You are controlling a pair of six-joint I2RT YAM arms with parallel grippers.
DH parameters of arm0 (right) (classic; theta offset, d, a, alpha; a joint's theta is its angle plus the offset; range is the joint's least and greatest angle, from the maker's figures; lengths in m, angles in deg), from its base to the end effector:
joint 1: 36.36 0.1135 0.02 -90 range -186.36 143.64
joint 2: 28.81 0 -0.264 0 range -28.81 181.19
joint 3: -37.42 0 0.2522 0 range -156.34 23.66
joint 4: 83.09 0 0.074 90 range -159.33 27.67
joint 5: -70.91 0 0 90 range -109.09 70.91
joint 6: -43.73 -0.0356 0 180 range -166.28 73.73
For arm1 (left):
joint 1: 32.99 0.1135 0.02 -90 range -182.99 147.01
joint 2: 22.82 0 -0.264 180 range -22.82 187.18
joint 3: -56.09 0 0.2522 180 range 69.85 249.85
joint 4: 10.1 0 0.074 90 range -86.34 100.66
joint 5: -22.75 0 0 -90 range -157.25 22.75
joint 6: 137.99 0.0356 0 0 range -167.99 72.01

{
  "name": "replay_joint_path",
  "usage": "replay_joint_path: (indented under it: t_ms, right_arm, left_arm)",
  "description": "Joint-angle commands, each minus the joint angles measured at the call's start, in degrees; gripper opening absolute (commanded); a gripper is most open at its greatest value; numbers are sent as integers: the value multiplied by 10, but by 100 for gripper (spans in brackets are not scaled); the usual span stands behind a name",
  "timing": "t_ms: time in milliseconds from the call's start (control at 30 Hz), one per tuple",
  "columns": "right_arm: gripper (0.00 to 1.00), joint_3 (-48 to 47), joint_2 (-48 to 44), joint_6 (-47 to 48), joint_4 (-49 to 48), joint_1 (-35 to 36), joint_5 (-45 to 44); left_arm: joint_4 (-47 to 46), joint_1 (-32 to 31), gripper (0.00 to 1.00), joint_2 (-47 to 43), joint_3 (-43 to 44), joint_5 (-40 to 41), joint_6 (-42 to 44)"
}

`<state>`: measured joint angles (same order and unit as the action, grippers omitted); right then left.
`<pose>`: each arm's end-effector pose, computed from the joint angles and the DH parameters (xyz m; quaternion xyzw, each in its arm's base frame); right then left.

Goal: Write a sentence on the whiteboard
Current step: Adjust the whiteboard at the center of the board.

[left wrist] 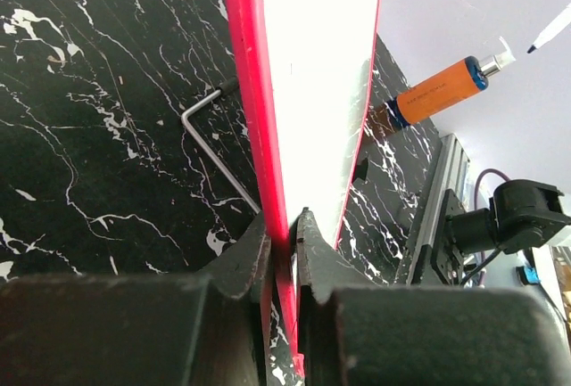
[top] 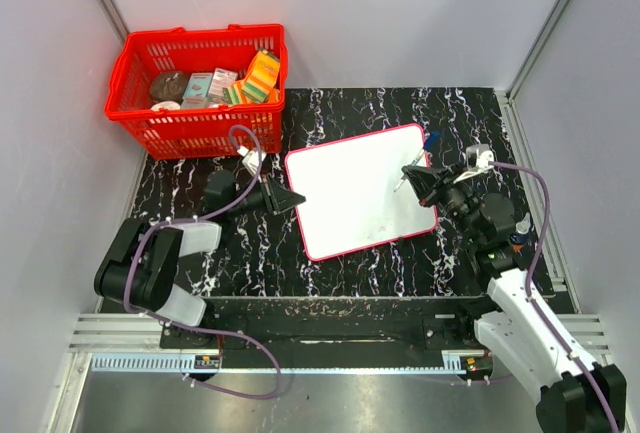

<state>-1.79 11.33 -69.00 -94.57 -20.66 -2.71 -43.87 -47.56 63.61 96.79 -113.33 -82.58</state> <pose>0.1674 0.0575 0.2994 -0.0706 0.6381 0.3365 0.6889 0.2608 -0.0943 0.1759 0.1184 0.7469 -0.5175 0.4004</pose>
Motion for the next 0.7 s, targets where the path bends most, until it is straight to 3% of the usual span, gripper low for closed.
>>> replay_joint_path:
  t_ms: [0, 133, 333, 533, 667]
  right_arm:
    - [0, -14, 34, 7, -61, 3, 21]
    - [0, -20, 62, -1, -82, 6, 30]
    - [0, -17, 64, -1, -83, 10, 23]
    - [0, 3, 55, -12, -98, 13, 22]
    - [0, 12, 44, -10, -98, 13, 19]
  left_arm:
    - [42, 3, 0, -17, -7, 103, 127]
    - [115, 4, 0, -23, 76, 60, 118]
    - [316, 4, 0, -21, 204, 29, 199]
    - [346, 4, 0, 24, 242, 42, 241]
    - [248, 4, 0, 20, 174, 98, 248]
